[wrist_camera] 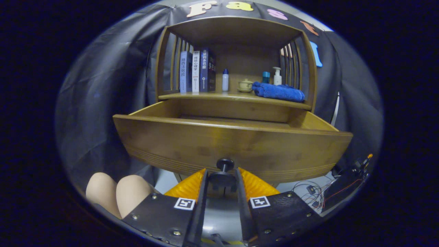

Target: Pull open the drawer, take out the items inside it, and place them on the countertop above the cabinet.

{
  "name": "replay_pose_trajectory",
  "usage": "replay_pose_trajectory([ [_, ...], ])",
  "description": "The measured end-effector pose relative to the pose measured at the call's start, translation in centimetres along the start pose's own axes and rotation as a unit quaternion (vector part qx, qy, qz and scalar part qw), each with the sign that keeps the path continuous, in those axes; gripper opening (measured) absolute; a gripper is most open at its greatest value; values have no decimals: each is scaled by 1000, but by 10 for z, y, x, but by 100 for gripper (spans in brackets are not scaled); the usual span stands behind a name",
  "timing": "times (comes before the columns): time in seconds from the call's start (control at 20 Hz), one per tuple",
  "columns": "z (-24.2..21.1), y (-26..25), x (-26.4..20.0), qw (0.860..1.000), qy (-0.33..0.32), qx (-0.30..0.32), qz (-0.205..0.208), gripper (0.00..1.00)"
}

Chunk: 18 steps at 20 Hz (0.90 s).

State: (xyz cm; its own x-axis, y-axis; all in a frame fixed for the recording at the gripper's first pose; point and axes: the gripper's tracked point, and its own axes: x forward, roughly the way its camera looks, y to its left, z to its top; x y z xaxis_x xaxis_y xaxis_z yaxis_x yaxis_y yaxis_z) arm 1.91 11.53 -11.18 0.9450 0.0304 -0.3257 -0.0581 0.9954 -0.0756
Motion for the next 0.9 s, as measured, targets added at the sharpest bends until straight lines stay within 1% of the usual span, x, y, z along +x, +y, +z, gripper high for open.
replay_pose_trajectory([
  [0.15,40,1,-16,999,-50,-3,6,44],
  [0.3,88,-2,-17,995,-96,3,9,44],
  [0.35,97,-5,-15,994,-105,3,8,44],
  [0.45,116,-17,-6,993,-117,3,-7,44],
  [0.6,131,-33,13,993,-119,-10,-25,44],
  [0.7,136,-44,30,994,-104,-16,-34,44],
  [0.8,135,-51,49,997,-73,-7,-35,44],
  [0.9,132,-59,70,998,-48,19,-38,44],
])
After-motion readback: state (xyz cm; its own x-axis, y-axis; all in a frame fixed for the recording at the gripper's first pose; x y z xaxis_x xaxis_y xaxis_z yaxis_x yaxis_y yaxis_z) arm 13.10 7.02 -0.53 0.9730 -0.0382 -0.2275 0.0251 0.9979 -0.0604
